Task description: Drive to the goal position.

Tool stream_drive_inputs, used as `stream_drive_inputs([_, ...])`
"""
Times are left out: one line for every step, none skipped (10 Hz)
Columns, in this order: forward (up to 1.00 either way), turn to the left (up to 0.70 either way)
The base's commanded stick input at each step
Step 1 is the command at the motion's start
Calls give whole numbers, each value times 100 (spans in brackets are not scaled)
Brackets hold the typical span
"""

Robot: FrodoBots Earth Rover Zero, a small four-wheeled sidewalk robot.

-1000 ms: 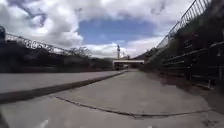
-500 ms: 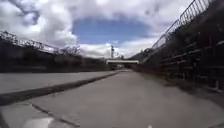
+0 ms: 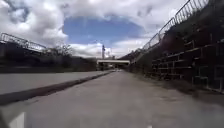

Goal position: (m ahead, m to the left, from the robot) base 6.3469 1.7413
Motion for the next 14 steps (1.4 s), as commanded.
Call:
stream_drive_inputs([100,0])
stream_drive_inputs([100,0])
stream_drive_inputs([100,0])
stream_drive_inputs([100,0])
stream_drive_inputs([100,0])
stream_drive_inputs([100,-19])
stream_drive_inputs([100,-10])
stream_drive_inputs([100,-1])
stream_drive_inputs([100,0])
stream_drive_inputs([100,0])
stream_drive_inputs([100,0])
stream_drive_inputs([100,0])
stream_drive_inputs([100,0])
stream_drive_inputs([100,0])
